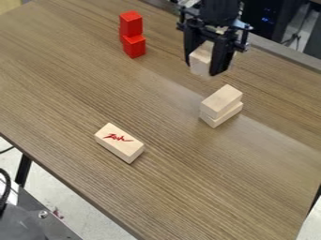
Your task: Put the white arch on top of white rectangle
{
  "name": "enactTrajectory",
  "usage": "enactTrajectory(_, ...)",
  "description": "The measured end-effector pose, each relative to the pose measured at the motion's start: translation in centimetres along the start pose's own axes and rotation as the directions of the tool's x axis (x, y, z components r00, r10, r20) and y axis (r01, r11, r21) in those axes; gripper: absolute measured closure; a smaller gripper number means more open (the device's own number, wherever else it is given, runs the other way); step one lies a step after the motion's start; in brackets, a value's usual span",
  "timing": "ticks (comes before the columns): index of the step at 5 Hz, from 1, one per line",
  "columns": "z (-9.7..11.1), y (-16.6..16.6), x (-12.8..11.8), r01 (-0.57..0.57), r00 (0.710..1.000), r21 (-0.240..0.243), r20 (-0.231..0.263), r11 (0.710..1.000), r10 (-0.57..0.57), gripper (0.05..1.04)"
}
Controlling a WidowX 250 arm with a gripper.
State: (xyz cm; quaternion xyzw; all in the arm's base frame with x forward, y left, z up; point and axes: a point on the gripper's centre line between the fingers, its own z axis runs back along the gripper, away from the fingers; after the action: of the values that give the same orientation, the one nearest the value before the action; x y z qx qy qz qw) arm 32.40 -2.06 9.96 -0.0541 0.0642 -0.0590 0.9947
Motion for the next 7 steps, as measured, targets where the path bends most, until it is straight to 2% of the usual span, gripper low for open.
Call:
enactTrajectory(2, -0.6, -0.6, 0.2, -0.004, 1.000, 0.033, 0.012, 0.999, 0.003, 0.485)
enactTrajectory(5, -2.8, -1.0, 0.3, -0.011, 0.999, 0.043, -0.044, 0.999, 0.013, 0.485)
enactTrajectory(7, -4.0, -2.0, -0.3, 0.031, 0.997, 0.052, -0.070, 0.998, -0.027, 0.485)
